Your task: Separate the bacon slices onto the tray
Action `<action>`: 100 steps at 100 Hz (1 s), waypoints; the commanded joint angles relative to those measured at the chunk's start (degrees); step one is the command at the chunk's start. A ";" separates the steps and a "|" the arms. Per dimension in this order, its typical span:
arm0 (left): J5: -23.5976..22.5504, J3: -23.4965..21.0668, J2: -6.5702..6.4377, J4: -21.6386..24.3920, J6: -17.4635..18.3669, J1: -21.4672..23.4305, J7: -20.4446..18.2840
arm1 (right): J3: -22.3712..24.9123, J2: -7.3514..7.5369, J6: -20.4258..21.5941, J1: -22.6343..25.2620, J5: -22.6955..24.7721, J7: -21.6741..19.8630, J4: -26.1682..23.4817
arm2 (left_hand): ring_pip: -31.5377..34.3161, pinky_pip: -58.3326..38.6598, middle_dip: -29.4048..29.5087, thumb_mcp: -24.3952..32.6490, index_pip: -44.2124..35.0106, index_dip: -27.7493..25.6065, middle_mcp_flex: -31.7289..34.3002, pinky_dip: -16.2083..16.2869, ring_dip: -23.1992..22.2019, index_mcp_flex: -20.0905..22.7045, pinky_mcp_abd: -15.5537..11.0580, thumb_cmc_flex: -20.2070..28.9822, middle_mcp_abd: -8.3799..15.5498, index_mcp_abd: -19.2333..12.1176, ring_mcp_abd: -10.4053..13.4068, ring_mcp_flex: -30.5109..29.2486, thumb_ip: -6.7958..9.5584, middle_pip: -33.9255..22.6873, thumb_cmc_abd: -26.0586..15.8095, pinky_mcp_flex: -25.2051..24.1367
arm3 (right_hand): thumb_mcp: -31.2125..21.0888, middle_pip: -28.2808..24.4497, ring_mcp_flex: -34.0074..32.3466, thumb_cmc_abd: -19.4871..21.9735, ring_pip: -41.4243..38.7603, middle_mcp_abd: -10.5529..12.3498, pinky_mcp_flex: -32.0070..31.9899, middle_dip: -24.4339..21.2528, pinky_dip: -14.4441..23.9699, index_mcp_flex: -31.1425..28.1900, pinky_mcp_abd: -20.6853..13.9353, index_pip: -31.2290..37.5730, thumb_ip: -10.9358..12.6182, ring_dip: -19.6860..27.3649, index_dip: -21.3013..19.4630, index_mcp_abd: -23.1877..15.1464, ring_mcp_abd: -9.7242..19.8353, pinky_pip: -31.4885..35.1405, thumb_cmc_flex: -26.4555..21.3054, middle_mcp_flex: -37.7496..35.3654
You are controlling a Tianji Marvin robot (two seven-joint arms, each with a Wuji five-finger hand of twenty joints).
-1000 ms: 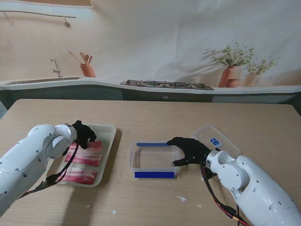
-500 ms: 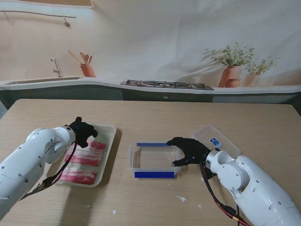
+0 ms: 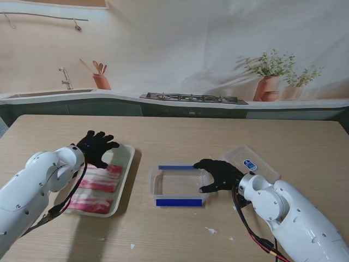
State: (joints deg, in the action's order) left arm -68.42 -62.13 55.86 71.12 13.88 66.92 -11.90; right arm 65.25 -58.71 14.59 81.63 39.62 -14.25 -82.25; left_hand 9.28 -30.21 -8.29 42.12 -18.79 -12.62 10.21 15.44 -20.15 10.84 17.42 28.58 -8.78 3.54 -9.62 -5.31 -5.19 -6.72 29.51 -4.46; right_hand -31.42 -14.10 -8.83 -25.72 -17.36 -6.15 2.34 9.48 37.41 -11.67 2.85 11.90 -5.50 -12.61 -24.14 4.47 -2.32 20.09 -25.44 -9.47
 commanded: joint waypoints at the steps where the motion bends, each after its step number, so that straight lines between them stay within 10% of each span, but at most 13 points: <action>1: 1.19 -0.46 0.77 0.82 -1.09 0.73 1.15 | -0.37 -0.42 0.11 0.32 -0.07 -0.93 -0.08 | -4.04 5.91 1.71 -2.11 1.90 1.14 -2.49 -2.11 0.98 -1.99 0.37 -2.44 -2.30 -1.35 -0.78 3.29 1.90 3.15 -0.13 -0.23 | 0.28 -1.21 1.50 0.46 -0.19 3.90 0.19 0.37 1.30 1.07 -0.31 -0.91 -0.39 -0.47 0.67 -0.29 2.15 0.90 0.00 -0.69; 38: 8.01 -6.67 2.44 7.68 0.27 6.72 4.42 | 0.47 -0.52 1.12 0.97 -0.38 -0.39 -0.86 | -6.70 12.09 -1.83 -10.85 5.56 3.01 -3.48 3.39 -1.49 -1.71 0.97 -3.56 -2.24 -0.81 0.41 3.85 1.97 5.31 -3.67 -0.67 | 1.17 -1.24 1.36 1.93 -0.23 4.03 0.06 0.38 1.38 1.34 -0.01 -1.14 -0.60 -0.49 0.66 -0.85 2.27 0.94 1.62 -0.74; 66: 17.60 -10.87 4.26 17.52 -0.93 14.35 5.82 | 1.61 -0.94 2.57 2.22 -1.42 1.51 -2.30 | -0.01 1.31 -6.46 -14.73 2.61 1.43 0.45 12.74 -5.67 -1.27 0.80 -2.34 0.91 -0.44 -0.38 2.06 2.55 -5.13 -6.01 -0.40 | 4.69 -1.14 1.48 5.41 0.28 4.49 -0.72 0.34 1.64 2.28 0.63 -2.18 -0.47 -0.23 0.87 -2.19 1.76 0.94 3.14 -0.75; 100: 25.99 -12.63 6.02 26.36 -0.56 22.37 10.33 | 5.38 -1.51 7.40 5.38 -0.48 5.74 -5.92 | 2.33 1.76 -5.18 -14.75 2.14 1.17 0.82 11.84 -5.07 0.81 1.60 -1.74 0.35 -0.04 -1.12 1.14 2.71 -5.87 -6.43 -0.53 | 8.71 -1.26 1.50 7.53 0.56 4.25 -0.90 0.41 1.68 2.19 0.78 -3.01 0.24 -0.08 0.56 -2.58 1.64 0.72 2.32 -0.73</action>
State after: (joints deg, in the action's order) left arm -42.33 -75.22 60.88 95.81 13.44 87.65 -1.50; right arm 70.14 -59.82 21.21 86.03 39.21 -8.36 -86.49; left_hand 11.05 -27.57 -14.39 29.00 -16.50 -10.89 10.85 27.03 -24.87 10.92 17.73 26.68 -9.34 3.03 -10.37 -3.57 -4.69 -12.43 24.58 -4.56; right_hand -24.04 -14.21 -8.83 -20.34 -17.36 -3.83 2.20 9.48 37.41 -11.43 2.92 10.12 -5.50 -12.61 -24.08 3.86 -1.89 20.11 -23.87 -10.48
